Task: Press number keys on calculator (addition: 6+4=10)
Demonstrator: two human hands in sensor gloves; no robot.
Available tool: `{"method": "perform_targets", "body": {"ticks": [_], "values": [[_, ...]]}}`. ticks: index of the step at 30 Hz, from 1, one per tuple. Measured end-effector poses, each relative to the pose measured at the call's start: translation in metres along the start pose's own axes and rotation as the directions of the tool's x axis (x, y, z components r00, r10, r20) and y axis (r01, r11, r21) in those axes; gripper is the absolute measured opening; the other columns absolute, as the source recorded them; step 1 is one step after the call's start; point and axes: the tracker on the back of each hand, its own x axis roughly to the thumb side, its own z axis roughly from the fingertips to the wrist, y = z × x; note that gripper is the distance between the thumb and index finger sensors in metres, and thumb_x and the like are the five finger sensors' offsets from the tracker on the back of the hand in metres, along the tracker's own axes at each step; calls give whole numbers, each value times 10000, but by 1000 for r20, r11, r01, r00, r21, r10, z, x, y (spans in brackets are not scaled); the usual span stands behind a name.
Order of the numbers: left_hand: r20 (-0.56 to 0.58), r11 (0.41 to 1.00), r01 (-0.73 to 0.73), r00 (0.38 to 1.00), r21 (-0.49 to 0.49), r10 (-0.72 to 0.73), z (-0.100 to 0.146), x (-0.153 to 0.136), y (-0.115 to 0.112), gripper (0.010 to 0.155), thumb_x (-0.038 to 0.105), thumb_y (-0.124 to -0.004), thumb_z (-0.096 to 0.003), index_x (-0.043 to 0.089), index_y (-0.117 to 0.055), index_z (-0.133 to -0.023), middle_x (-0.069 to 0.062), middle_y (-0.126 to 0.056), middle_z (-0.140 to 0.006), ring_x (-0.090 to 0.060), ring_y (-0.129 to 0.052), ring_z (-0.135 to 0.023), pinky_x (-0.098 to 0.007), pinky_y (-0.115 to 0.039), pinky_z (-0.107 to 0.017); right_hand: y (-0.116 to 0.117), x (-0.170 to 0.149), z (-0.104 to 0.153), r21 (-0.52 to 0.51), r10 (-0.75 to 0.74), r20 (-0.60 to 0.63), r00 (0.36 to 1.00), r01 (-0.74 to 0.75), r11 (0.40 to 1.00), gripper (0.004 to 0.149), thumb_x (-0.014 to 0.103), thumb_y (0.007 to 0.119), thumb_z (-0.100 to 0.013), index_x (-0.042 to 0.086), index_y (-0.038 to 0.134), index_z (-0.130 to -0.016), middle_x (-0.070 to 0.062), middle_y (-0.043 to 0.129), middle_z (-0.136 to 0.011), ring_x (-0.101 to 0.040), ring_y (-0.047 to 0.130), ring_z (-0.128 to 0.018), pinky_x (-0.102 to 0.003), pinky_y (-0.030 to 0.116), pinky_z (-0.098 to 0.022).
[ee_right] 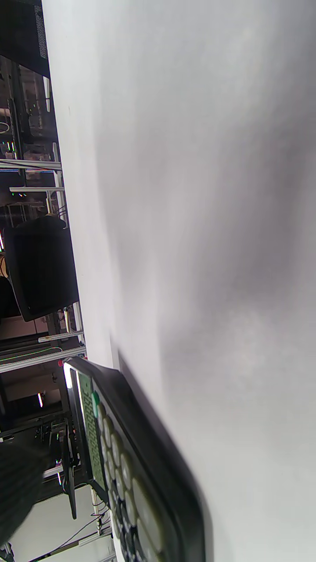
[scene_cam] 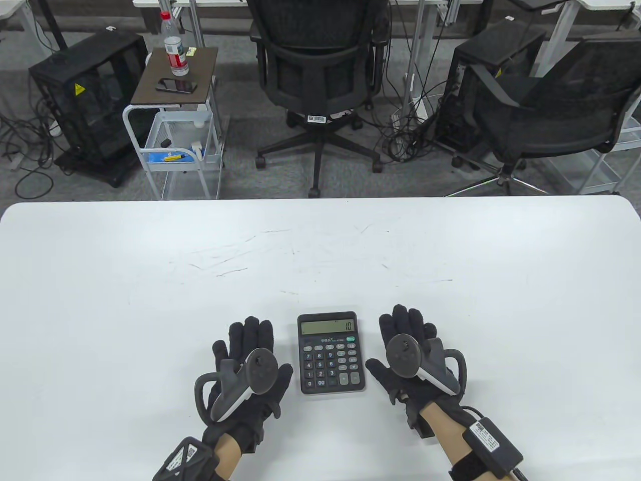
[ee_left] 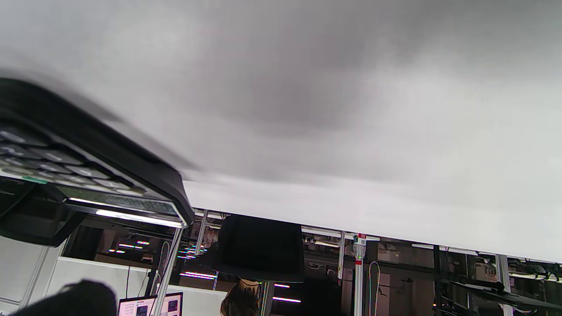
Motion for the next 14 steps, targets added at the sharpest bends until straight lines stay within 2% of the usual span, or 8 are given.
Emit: {"method": "perform_targets", "body": {"ticks": [14], "values": [[-1,1000,0,1000,13,0,1,0,0,860,668,-677,-435,313,-255,-1095,59,-238,-1220,-290,-224,-1142,-602,-240,-793,1,1,1,-3,16,2,1000,-16,1000,895,662,673,-418,254,229,-1079,-85,151,-1182,-402,164,-1060,-566,245,-733]]}}
